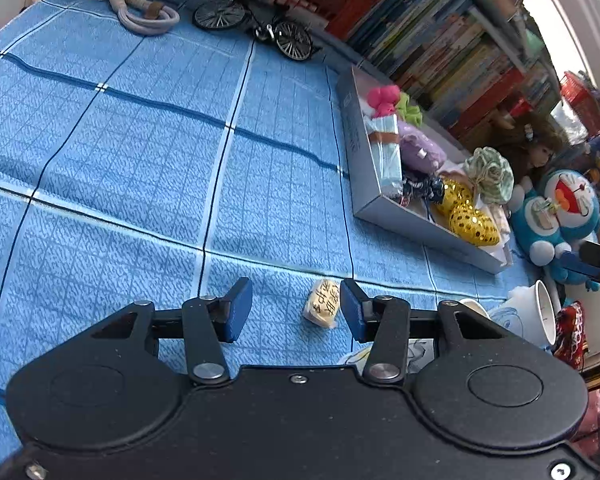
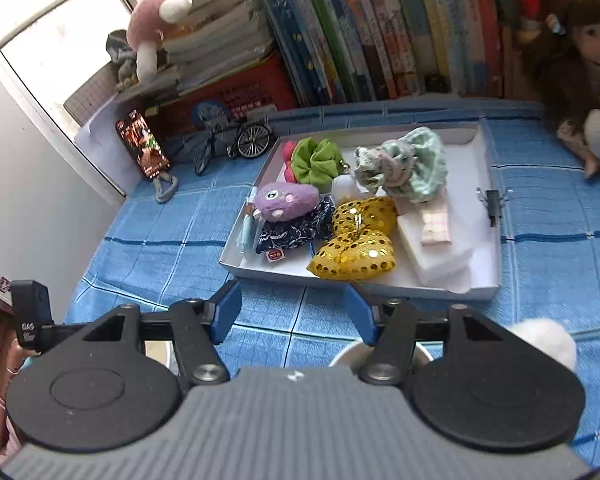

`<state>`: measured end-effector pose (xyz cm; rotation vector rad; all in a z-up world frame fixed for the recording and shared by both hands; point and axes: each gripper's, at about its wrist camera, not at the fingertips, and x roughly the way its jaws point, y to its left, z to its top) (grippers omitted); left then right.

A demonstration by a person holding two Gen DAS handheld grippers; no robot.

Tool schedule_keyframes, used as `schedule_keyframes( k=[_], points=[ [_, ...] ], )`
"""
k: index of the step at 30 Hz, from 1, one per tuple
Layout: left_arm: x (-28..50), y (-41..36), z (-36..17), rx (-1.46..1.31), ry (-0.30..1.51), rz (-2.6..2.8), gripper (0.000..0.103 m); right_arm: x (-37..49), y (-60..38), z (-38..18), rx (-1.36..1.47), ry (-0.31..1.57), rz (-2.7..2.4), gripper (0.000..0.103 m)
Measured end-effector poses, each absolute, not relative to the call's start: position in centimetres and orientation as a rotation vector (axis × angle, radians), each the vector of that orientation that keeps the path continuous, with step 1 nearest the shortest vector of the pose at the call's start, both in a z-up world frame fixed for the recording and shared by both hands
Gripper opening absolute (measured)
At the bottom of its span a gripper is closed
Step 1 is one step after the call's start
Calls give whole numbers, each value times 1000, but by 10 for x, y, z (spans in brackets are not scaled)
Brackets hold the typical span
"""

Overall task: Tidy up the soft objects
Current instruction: 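Close the left gripper on the cork tag while the right grasps the white fluffy pompom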

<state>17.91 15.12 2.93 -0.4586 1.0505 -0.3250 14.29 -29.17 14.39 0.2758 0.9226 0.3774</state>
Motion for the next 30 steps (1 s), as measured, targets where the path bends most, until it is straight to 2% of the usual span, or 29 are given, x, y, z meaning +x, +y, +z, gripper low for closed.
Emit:
schedule_keyframes(
  k=[7, 11, 14, 19, 21, 22, 30],
  points=[
    [195, 145, 28, -530, 1175, -236, 47, 113, -318, 156, 279, 875, 310, 76],
    [203, 133, 31, -500, 1221, -204, 54, 102, -339, 156, 281, 838, 244, 79],
    [210, 127, 30, -524, 1256, -191, 54, 96, -356, 151, 292, 829, 191, 79],
    [222, 108, 33, -427, 1310, -176, 54, 90, -385, 136, 324, 847, 129, 79],
    [225, 102, 35, -384, 1327, -178, 36, 90, -394, 128, 327, 859, 99, 80],
    [225, 100, 35, -372, 1335, -177, 23, 90, -399, 124, 328, 865, 84, 80],
    [219, 98, 44, -344, 1267, -202, 23, 97, -419, 84, 247, 923, -9, 80]
  ],
)
